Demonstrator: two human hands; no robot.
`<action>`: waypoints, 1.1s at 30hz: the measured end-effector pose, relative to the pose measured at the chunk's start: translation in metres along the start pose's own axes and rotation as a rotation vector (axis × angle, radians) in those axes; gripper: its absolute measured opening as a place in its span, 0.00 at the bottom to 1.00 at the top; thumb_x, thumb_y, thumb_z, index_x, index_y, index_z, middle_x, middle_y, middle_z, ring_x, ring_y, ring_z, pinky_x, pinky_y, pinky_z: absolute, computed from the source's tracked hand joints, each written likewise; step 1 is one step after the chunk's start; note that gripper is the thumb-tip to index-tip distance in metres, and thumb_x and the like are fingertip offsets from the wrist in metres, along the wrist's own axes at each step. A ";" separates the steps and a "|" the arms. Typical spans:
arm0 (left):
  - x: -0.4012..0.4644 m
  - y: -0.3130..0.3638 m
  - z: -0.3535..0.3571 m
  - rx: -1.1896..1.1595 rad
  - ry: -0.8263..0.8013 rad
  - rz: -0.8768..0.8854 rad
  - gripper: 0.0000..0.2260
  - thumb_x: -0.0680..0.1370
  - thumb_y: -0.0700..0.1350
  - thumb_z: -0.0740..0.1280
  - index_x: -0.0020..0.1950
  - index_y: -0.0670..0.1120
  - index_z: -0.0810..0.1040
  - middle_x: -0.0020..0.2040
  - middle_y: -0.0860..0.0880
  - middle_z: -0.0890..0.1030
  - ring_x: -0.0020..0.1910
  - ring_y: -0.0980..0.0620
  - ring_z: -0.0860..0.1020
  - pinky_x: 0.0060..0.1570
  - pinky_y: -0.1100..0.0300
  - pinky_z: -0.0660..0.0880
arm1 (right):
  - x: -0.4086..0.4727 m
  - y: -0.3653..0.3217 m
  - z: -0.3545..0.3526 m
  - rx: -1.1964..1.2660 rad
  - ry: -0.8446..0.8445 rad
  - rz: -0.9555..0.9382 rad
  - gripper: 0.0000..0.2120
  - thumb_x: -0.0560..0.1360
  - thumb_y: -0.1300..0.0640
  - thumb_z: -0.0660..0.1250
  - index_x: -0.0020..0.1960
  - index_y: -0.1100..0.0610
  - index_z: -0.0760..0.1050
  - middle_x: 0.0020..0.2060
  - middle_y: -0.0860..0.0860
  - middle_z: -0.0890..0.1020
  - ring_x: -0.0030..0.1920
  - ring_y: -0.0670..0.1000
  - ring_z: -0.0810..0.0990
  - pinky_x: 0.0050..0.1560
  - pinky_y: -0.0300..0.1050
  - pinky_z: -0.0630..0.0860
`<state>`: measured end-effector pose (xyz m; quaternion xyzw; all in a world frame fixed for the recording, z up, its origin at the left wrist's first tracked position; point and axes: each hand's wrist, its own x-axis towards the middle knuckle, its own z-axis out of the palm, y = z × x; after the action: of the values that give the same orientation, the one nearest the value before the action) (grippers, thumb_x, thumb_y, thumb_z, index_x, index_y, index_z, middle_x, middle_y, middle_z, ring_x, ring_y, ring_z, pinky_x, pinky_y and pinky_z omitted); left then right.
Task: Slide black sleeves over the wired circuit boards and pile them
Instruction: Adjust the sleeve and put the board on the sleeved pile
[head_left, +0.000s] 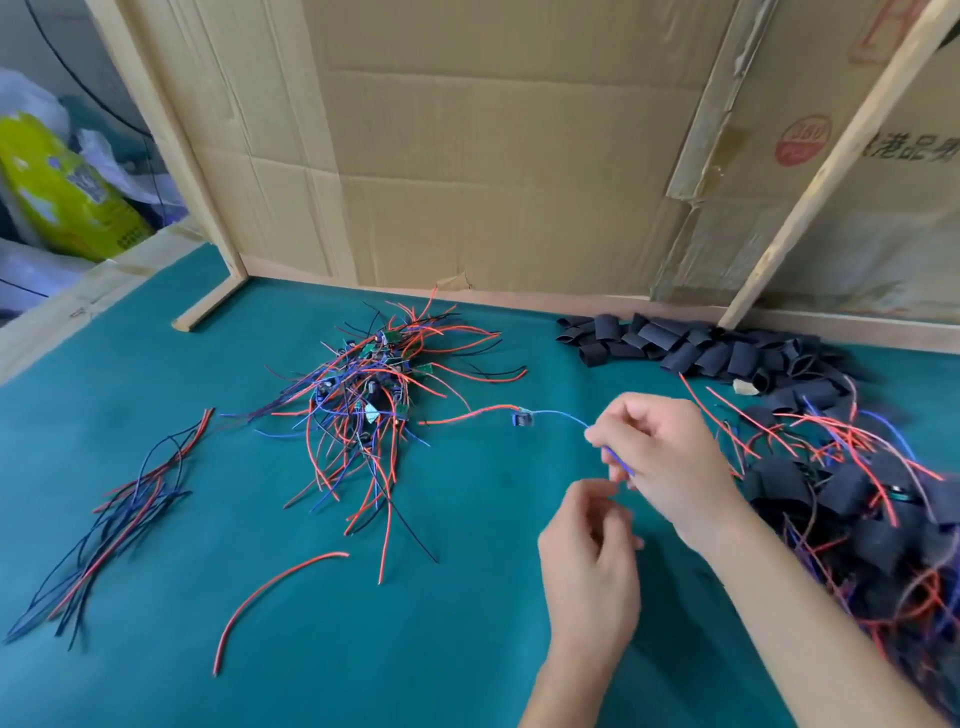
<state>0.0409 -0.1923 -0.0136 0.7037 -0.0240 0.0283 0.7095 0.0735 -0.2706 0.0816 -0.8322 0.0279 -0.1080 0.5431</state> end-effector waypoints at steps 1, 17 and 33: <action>-0.004 0.000 -0.002 -0.051 0.053 0.022 0.12 0.80 0.37 0.61 0.50 0.52 0.79 0.39 0.54 0.83 0.34 0.54 0.82 0.39 0.54 0.80 | -0.013 0.006 -0.013 0.060 0.014 0.024 0.08 0.66 0.53 0.69 0.31 0.56 0.76 0.25 0.53 0.77 0.26 0.49 0.74 0.28 0.37 0.69; -0.008 0.010 -0.001 -0.149 0.136 -0.037 0.09 0.82 0.38 0.65 0.50 0.50 0.81 0.37 0.47 0.83 0.31 0.54 0.79 0.34 0.61 0.76 | -0.050 0.019 -0.057 -0.404 -0.558 0.028 0.08 0.70 0.44 0.72 0.40 0.48 0.81 0.32 0.46 0.82 0.32 0.38 0.73 0.37 0.39 0.71; -0.007 0.009 0.007 -0.111 0.102 -0.023 0.12 0.80 0.36 0.66 0.48 0.53 0.82 0.34 0.51 0.81 0.33 0.53 0.82 0.38 0.55 0.78 | 0.162 0.061 0.006 -0.828 -0.207 0.225 0.23 0.79 0.50 0.65 0.74 0.43 0.71 0.73 0.52 0.69 0.65 0.61 0.77 0.61 0.56 0.79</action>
<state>0.0334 -0.1997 -0.0055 0.6612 0.0186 0.0545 0.7480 0.2365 -0.3168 0.0486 -0.9779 0.1047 0.0559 0.1720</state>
